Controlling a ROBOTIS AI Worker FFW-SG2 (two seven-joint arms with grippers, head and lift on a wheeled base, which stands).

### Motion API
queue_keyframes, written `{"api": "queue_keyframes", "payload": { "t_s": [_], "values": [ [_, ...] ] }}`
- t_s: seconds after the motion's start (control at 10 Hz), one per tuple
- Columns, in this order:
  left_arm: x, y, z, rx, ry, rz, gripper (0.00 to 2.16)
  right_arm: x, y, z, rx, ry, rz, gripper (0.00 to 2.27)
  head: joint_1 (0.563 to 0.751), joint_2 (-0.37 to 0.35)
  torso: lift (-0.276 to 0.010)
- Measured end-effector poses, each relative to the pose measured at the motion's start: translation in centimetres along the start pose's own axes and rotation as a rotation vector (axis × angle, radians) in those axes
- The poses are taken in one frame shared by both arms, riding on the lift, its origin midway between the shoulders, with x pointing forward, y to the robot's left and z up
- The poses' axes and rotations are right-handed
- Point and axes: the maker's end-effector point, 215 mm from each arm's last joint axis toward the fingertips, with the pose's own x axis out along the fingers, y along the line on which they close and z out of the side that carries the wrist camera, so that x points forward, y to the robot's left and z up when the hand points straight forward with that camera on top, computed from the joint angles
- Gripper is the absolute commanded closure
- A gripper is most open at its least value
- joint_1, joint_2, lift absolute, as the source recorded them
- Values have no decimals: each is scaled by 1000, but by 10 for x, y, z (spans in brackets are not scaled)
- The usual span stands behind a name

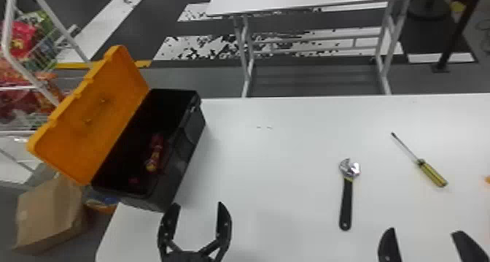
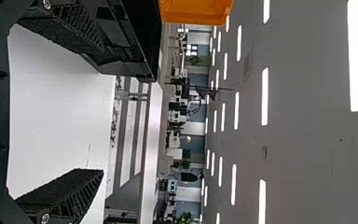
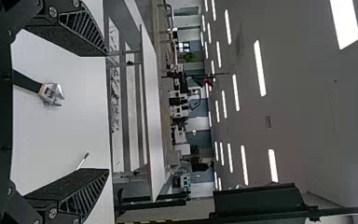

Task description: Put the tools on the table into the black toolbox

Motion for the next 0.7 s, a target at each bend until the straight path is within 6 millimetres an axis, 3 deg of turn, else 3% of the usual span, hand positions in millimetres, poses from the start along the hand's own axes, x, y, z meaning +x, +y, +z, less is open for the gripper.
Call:
{"api": "queue_keyframes", "payload": {
  "t_s": [0.7],
  "values": [
    [2, 0, -5, 0, 14, 1, 76, 3, 0, -7, 0, 20, 0, 107, 695, 235, -75]
  ]
}}
